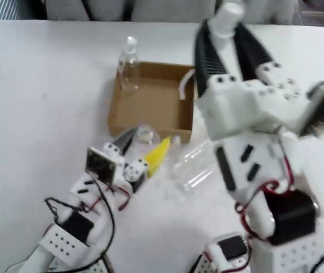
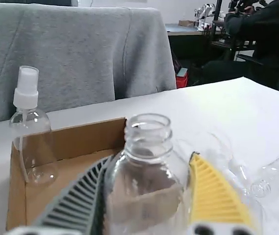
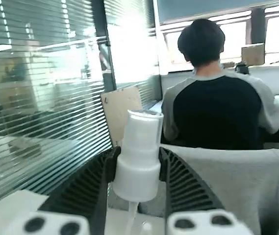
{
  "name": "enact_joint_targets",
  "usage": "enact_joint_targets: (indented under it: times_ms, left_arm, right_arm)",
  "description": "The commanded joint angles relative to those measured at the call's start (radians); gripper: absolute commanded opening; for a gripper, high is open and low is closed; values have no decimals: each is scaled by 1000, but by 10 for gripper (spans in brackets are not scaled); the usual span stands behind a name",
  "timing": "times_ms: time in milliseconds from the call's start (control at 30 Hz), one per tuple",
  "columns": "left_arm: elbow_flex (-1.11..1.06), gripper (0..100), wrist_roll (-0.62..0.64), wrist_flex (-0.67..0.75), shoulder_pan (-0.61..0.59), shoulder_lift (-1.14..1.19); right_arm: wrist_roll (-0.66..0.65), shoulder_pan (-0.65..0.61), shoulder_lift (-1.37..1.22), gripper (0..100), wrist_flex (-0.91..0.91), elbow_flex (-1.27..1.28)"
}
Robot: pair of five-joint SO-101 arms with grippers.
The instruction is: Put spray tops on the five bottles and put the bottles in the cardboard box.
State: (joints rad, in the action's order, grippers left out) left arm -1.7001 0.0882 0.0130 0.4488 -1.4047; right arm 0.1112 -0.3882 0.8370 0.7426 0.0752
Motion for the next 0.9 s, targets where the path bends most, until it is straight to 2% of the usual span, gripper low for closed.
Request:
enact_joint_targets:
  times_ms: [0, 267, 633, 867]
  left_arm:
    - [8, 24, -20, 26, 13, -19]
    - [0, 24, -20, 25, 13, -16]
    - [0, 24, -20, 25, 13, -15]
    - [0, 24, -20, 25, 13, -15]
  right_arm:
    - [-17, -71, -38, 16, -18, -41]
    - [-9, -156, -31, 16, 71, 31]
    - [-9, -154, 67, 16, -96, 275]
    - [-9, -159, 81, 16, -127, 296]
